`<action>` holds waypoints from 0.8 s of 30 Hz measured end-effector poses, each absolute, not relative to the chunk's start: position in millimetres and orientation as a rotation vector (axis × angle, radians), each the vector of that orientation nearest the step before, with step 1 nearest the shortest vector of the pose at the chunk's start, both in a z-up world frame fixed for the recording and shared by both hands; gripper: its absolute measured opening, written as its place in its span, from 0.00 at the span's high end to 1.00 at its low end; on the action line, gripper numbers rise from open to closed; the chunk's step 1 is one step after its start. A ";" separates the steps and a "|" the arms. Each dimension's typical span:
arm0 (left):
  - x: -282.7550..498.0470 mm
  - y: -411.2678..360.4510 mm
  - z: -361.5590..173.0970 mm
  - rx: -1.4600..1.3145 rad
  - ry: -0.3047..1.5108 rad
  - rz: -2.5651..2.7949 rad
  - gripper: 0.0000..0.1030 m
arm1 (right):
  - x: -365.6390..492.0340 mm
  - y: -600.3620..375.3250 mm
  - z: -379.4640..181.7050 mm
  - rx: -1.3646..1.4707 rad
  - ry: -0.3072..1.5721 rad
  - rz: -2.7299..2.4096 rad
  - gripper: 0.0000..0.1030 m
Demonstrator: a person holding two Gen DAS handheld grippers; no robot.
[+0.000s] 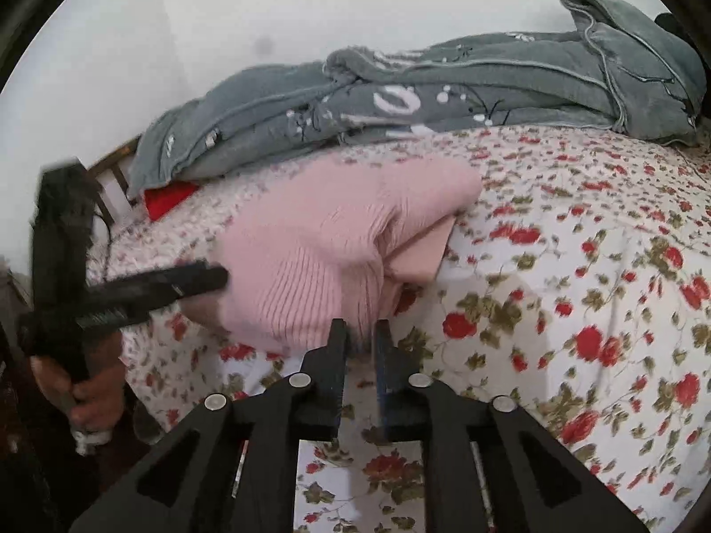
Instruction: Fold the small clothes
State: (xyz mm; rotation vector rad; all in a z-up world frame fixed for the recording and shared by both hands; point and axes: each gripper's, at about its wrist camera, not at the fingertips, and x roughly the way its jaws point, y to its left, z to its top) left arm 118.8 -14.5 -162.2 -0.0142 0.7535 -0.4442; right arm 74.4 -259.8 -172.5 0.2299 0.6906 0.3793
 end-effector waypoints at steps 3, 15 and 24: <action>118.4 -16.3 -167.8 0.024 0.763 -0.411 0.44 | 80.5 -261.4 -158.6 0.251 0.637 0.372 0.74; 113.9 -0.3 -170.7 -0.032 0.794 -0.420 0.42 | 115.3 -245.4 -186.0 0.183 0.720 0.215 0.77; 106.7 4.4 -161.3 -0.049 0.772 -0.412 0.43 | 105.0 -253.4 -174.2 0.264 0.685 0.242 0.95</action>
